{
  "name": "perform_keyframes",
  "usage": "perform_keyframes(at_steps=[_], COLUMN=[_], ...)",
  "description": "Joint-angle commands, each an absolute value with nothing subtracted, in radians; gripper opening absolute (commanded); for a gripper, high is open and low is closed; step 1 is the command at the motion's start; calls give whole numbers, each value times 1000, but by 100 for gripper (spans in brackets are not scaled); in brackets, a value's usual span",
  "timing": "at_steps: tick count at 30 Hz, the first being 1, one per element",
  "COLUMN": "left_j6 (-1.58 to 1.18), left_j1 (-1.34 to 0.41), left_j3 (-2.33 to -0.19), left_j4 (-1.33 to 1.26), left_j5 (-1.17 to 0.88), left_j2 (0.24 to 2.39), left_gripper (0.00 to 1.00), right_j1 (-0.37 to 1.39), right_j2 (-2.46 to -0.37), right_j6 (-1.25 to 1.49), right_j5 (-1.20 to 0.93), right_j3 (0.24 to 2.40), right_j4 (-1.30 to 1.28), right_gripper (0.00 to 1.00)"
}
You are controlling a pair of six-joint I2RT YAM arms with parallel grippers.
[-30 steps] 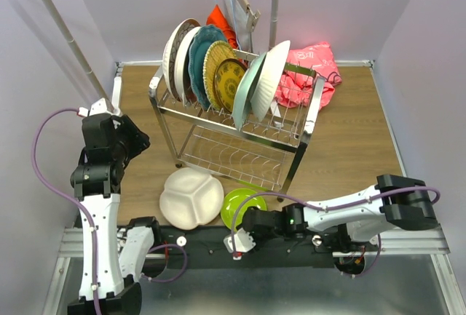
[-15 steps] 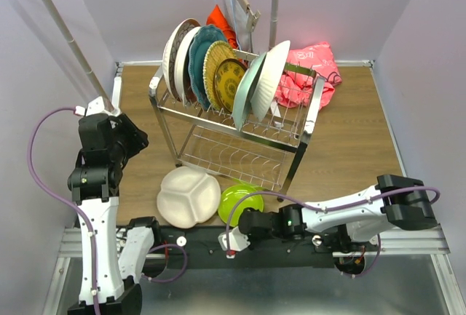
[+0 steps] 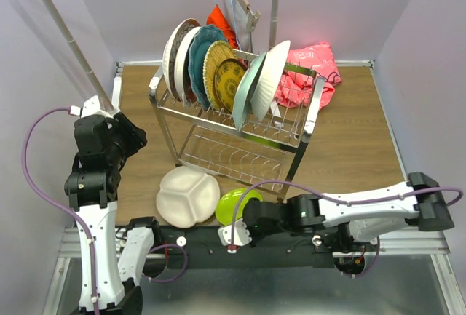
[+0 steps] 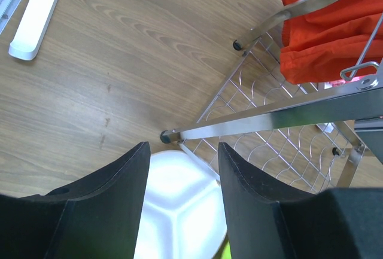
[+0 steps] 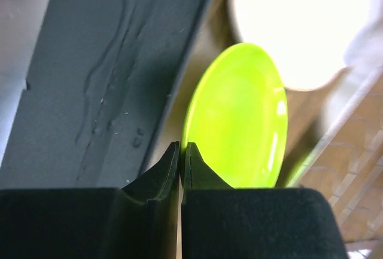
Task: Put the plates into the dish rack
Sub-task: Grab a plate with the right arm, then insert the plate into the dish rack
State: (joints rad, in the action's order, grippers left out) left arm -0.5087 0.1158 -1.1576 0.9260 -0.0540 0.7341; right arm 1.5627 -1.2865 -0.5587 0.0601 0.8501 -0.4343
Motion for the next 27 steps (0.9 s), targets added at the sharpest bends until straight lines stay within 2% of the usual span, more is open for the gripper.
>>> perform_keyframes(at_steps=[1, 13, 27], left_j6=[-523, -531, -525], left_j1=[114, 114, 114], left_j3=[-1184, -1212, -1175], left_j4=[939, 920, 897], left_j5=[-69, -80, -78], left_j2=[713, 713, 692], left_gripper=[58, 58, 58], right_j1=[1565, 1565, 1562], right_j2=[-1181, -1019, -1048], right_j6=[-577, -644, -611], right_j5=[5, -273, -218], right_j3=[956, 1083, 1319], right_j4=[-546, -574, -471], right_gripper=[1, 1, 1])
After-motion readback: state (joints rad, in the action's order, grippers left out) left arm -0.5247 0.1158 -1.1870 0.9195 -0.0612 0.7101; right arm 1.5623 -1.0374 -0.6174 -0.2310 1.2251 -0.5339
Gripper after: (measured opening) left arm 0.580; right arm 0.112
